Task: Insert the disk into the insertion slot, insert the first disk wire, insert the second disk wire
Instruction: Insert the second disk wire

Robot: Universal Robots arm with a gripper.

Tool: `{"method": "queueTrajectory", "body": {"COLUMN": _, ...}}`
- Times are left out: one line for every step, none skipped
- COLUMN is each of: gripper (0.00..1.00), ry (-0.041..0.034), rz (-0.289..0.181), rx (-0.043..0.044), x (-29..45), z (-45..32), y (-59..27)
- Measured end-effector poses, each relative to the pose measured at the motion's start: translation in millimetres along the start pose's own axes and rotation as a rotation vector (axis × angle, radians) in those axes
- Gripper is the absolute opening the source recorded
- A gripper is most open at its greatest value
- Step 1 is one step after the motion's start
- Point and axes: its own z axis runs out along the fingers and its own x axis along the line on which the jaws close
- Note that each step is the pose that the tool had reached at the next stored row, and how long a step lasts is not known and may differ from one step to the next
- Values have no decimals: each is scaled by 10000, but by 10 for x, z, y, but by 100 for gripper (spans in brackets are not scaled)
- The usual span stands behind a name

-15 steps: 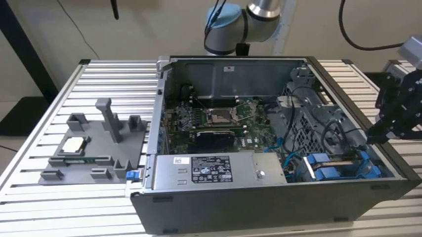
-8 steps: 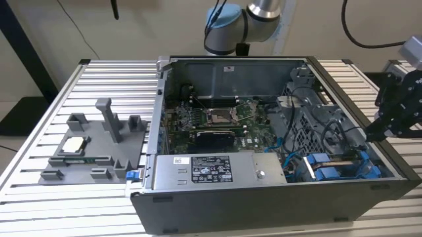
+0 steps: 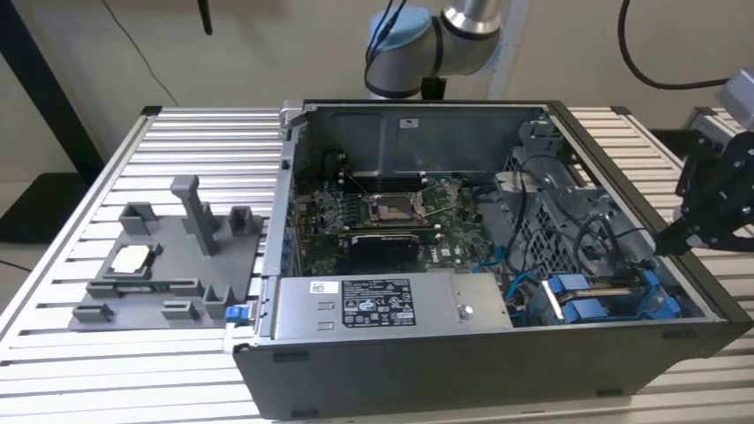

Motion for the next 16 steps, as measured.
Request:
{"method": "queueTrajectory", "body": {"gripper": 24, "ry": -10, "rz": 37, "rx": 3, "x": 12, "z": 0, "y": -2}}
{"method": "queueTrajectory", "body": {"gripper": 16, "ry": -20, "rz": 76, "rx": 6, "x": 25, "z": 1, "y": -3}}
{"method": "queueTrajectory", "body": {"gripper": 16, "ry": -31, "rz": 114, "rx": 10, "x": 36, "z": 2, "y": -4}}
{"method": "queueTrajectory", "body": {"gripper": 16, "ry": -47, "rz": 158, "rx": 12, "x": 46, "z": 2, "y": -6}}
{"method": "queueTrajectory", "body": {"gripper": 16, "ry": -73, "rz": 207, "rx": 9, "x": 53, "z": 2, "y": -6}}
{"method": "queueTrajectory", "body": {"gripper": 16, "ry": -112, "rz": 258, "rx": -1, "x": 59, "z": 1, "y": -6}}
{"method": "queueTrajectory", "body": {"gripper": 16, "ry": -157, "rz": 302, "rx": -12, "x": 62, "z": 0, "y": -2}}
{"method": "queueTrajectory", "body": {"gripper": 16, "ry": -215, "rz": 338, "rx": -25, "x": 64, "z": -2, "y": 4}}
{"method": "queueTrajectory", "body": {"gripper": 16, "ry": -286, "rz": 364, "rx": -35, "x": 64, "z": -9, "y": 16}}
{"method": "queueTrajectory", "body": {"gripper": 16, "ry": -361, "rz": 383, "rx": -42, "x": 65, "z": -16, "y": 36}}
{"method": "queueTrajectory", "body": {"gripper": 16, "ry": -425, "rz": 395, "rx": -49, "x": 66, "z": -22, "y": 58}}
{"method": "queueTrajectory", "body": {"gripper": 16, "ry": -477, "rz": 404, "rx": -54, "x": 68, "z": -29, "y": 82}}
{"method": "queueTrajectory", "body": {"gripper": 16, "ry": -513, "rz": 412, "rx": -57, "x": 69, "z": -36, "y": 105}}
{"method": "queueTrajectory", "body": {"gripper": 16, "ry": -544, "rz": 418, "rx": -58, "x": 71, "z": -40, "y": 130}}
{"method": "queueTrajectory", "body": {"gripper": 16, "ry": -562, "rz": 422, "rx": -60, "x": 72, "z": -46, "y": 157}}
{"method": "queueTrajectory", "body": {"gripper": 16, "ry": -570, "rz": 425, "rx": -61, "x": 74, "z": -50, "y": 181}}
